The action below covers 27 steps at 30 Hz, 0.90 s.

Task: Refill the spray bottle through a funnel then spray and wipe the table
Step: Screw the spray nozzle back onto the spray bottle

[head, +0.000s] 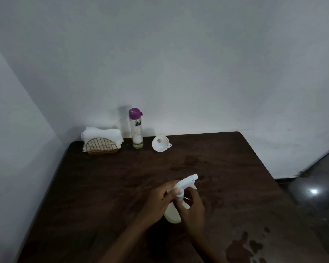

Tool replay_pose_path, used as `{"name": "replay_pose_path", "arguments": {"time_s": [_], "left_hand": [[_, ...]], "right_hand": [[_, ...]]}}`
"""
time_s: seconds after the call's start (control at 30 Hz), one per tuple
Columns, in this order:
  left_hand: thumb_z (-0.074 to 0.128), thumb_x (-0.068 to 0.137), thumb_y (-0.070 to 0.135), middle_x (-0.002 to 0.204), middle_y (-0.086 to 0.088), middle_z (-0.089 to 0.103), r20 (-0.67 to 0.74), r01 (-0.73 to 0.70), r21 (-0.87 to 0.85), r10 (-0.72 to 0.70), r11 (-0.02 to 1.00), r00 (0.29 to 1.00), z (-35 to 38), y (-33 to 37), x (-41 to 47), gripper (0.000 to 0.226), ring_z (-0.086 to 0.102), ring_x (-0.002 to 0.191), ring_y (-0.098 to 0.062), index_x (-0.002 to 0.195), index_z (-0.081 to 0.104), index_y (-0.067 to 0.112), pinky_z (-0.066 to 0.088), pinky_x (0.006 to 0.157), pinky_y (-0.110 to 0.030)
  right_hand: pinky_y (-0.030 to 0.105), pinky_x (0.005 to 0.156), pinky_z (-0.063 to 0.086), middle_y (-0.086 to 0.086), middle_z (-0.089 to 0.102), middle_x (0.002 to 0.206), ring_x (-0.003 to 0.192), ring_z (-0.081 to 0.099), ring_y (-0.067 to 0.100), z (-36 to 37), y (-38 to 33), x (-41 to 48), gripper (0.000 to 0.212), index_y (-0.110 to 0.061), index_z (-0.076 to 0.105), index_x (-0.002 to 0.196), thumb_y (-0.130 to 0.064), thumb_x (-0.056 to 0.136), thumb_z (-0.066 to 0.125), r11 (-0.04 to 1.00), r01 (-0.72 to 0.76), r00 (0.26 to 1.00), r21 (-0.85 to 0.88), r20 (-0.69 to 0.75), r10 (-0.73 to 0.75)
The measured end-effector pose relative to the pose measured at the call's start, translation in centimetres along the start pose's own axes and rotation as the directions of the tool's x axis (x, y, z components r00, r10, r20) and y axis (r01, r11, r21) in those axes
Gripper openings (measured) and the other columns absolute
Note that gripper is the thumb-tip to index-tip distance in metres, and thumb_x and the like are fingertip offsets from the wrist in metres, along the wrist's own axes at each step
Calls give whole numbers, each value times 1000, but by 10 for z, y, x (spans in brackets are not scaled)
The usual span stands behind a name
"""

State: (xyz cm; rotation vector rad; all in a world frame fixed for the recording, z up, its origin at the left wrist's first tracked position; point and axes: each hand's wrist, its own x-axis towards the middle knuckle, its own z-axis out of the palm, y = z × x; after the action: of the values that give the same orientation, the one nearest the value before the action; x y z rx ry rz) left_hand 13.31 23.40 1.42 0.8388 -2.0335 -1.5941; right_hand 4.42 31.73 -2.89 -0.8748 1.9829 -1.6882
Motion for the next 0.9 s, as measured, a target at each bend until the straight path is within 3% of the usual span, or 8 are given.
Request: {"name": "replay_pose_path", "arguments": {"time_s": [0.1, 0.17, 0.27, 0.37, 0.5, 0.67, 0.77, 0.9], "left_hand": [[53, 90, 33, 96, 21, 65, -2, 6, 8, -6, 1000, 1000, -1, 0, 0, 18, 61, 96, 7, 106, 58, 39, 51, 89, -25], [53, 91, 31, 100, 22, 64, -1, 13, 8, -13, 1000, 1000, -1, 0, 0, 19, 60, 98, 9, 108, 57, 40, 51, 92, -24], [52, 88, 39, 109, 18, 64, 23, 25, 11, -25, 1000, 999, -1, 0, -1, 28, 59, 106, 4, 115, 57, 36, 50, 95, -27], [52, 88, 38, 105, 20, 64, 18, 32, 23, -32, 999, 999, 0, 0, -1, 24, 59, 102, 7, 112, 57, 38, 50, 92, -23], [52, 93, 27, 98, 23, 61, -7, 18, 41, -18, 999, 1000, -1, 2, 0, 22, 57, 94, 17, 114, 57, 30, 46, 82, -9], [53, 92, 28, 106, 14, 63, -2, 35, 22, -35, 999, 999, -1, 2, 0, 30, 60, 98, 5, 121, 58, 21, 50, 84, -15], [53, 92, 28, 104, 17, 63, -1, 46, 16, -46, 999, 999, -1, 0, 0, 22, 59, 100, 7, 114, 57, 31, 50, 89, -19], [52, 90, 38, 110, 14, 65, 10, 38, 27, -38, 999, 999, 0, -3, -1, 31, 59, 108, 1, 119, 59, 28, 49, 95, -25]], "right_hand": [[16, 75, 46, -4, 65, 88, 88, 60, 8, 0, 6, -1, 42, -17, 64, 87, -56, 74, 56, 999, 43, 999, -16, 15, -43], [12, 72, 45, -6, 66, 86, 86, 61, 6, 0, 4, 0, 37, -21, 64, 84, -56, 74, 56, 999, 41, 999, -30, 2, -41], [6, 69, 44, -9, 67, 78, 84, 61, -2, 1, 1, 2, 15, -30, 58, 79, -34, 77, 73, 999, -12, 1000, -44, -29, 11], [6, 66, 44, -10, 64, 79, 85, 59, -6, 1, -2, 4, 26, -31, 53, 80, -22, 75, 77, 997, -37, 999, -66, -16, 36], [11, 72, 44, -9, 66, 87, 89, 59, -2, 4, -1, 2, 24, -34, 54, 87, -27, 77, 75, 999, -34, 999, -35, 0, 34], [19, 75, 47, -11, 65, 92, 91, 61, 7, -2, 1, -3, 25, -30, 64, 88, -51, 77, 56, 1000, 13, 1000, -23, 21, -12], [12, 73, 47, -21, 65, 93, 89, 61, -1, -2, -2, 0, 6, -34, 61, 87, -33, 83, 67, 999, 2, 1000, -50, 17, -1], [8, 68, 44, -8, 65, 78, 84, 59, -10, -1, -2, 1, 25, -22, 57, 93, -19, 76, 76, 997, -55, 998, -56, -4, 55]]}}
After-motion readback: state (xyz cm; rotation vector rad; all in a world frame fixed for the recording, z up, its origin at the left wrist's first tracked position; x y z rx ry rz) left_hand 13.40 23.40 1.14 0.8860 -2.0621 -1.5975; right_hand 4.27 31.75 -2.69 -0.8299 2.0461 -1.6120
